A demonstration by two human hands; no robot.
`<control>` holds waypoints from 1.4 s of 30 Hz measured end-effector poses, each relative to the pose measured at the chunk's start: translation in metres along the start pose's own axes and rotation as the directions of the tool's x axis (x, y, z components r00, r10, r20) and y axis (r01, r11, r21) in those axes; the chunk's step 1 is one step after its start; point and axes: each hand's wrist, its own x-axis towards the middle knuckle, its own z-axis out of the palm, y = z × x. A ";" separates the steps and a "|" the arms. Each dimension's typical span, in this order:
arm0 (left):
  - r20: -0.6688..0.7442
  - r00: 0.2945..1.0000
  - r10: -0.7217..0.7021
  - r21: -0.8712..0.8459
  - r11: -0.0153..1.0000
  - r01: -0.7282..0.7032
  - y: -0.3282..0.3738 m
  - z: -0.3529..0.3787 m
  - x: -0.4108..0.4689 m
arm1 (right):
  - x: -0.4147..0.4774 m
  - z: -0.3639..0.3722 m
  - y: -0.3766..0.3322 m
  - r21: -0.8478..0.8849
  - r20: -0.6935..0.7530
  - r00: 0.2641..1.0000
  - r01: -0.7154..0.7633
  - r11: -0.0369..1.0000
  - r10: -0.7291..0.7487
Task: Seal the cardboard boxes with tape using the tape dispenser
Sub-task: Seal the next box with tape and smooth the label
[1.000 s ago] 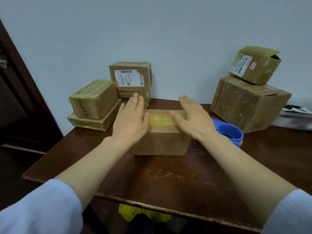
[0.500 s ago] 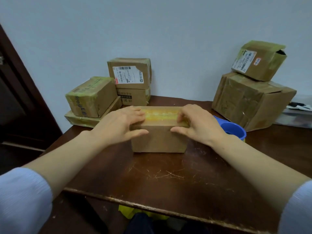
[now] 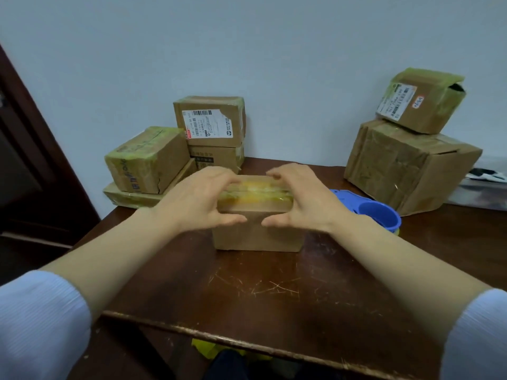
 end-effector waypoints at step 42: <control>0.171 0.724 -0.668 -0.178 0.702 0.689 0.049 -0.001 0.004 | -0.001 0.002 0.013 0.486 -0.099 0.771 -0.514 0.707 0.629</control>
